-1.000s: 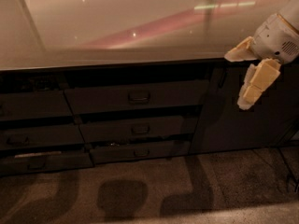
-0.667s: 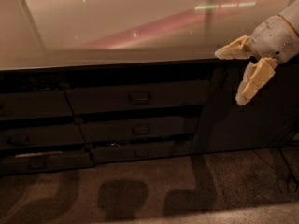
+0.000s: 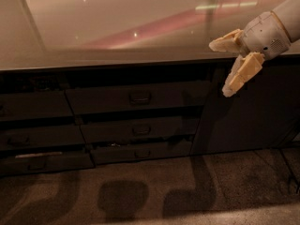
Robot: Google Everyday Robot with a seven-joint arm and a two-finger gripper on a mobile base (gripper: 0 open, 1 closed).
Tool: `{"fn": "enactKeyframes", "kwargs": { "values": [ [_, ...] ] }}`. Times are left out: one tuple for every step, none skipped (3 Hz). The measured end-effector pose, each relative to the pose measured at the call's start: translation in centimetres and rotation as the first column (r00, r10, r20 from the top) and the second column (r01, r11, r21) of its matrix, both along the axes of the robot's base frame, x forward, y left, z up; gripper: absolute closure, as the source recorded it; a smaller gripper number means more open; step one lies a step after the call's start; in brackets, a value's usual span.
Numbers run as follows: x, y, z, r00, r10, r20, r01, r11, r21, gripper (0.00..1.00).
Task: Open top drawer
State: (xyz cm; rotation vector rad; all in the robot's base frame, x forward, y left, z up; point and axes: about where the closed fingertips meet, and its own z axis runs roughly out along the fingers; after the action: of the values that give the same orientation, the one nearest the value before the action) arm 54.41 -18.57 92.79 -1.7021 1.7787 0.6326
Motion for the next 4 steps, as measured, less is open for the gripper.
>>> {"fn": "enactKeyframes", "kwargs": {
  "values": [
    [0.16, 0.06, -0.05, 1.0000, -0.003, 0.000, 0.003, 1.000, 0.002, 0.00],
    [0.55, 0.39, -0.50, 0.9989, -0.047, -0.001, 0.047, 0.994, -0.100, 0.00],
    [0.74, 0.60, -0.83, 0.9964, -0.085, 0.001, 0.084, 0.977, -0.196, 0.00],
    [0.74, 0.60, -0.83, 0.9964, -0.085, 0.001, 0.084, 0.977, -0.196, 0.00]
  ]
}}
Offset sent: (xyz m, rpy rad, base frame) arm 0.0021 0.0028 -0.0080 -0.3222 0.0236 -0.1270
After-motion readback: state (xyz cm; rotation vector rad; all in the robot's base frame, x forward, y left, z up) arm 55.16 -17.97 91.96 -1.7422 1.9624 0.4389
